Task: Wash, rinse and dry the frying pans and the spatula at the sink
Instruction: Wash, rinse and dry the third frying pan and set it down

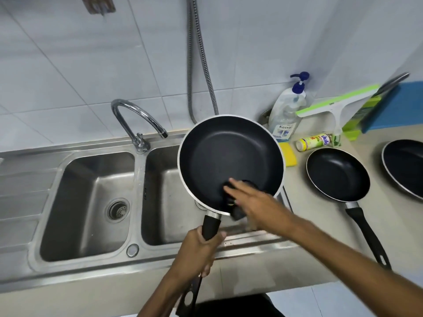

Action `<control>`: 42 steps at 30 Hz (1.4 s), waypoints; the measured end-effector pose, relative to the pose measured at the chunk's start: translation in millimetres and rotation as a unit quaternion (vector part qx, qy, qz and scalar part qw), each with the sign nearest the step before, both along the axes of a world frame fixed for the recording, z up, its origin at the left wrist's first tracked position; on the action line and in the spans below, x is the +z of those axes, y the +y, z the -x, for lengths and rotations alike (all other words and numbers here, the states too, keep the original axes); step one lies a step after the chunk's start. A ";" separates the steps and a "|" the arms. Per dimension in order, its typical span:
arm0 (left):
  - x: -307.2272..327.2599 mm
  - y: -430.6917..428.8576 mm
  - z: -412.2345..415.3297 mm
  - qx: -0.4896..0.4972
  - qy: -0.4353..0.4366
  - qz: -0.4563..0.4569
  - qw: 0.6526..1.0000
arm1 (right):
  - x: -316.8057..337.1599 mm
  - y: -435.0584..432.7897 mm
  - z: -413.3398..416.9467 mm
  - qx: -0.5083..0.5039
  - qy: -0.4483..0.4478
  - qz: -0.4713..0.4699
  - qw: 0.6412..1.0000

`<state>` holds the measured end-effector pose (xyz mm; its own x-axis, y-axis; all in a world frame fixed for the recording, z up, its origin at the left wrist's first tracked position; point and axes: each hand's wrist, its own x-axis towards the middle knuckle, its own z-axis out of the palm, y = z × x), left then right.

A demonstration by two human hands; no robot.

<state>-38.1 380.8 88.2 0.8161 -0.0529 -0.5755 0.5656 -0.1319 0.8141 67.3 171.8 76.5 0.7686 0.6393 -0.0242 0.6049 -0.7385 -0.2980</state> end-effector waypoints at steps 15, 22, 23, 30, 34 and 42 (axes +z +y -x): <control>10.6 -22.7 28.4 -0.037 0.011 -0.021 0.999 | -5.2 82.8 -22.3 0.057 0.032 0.008 0.998; 5.5 -0.4 30.9 -0.018 0.002 -0.046 0.999 | -21.1 -24.4 -57.2 -0.014 -0.090 0.110 0.990; 6.2 1.6 30.3 -0.017 -0.003 -0.045 0.999 | -20.0 -32.7 -62.9 -0.059 -0.075 0.121 0.988; 4.9 2.2 17.3 -0.037 -0.024 -0.107 0.993 | -21.0 19.6 -3.8 0.072 0.043 0.012 0.996; 2.2 2.6 17.6 -0.042 -0.017 -0.119 0.992 | -25.4 57.4 -63.9 0.000 -0.041 0.002 0.999; 0.3 3.9 13.8 -0.027 0.021 -0.059 0.998 | -35.8 3.0 -29.6 -0.175 0.112 0.024 0.978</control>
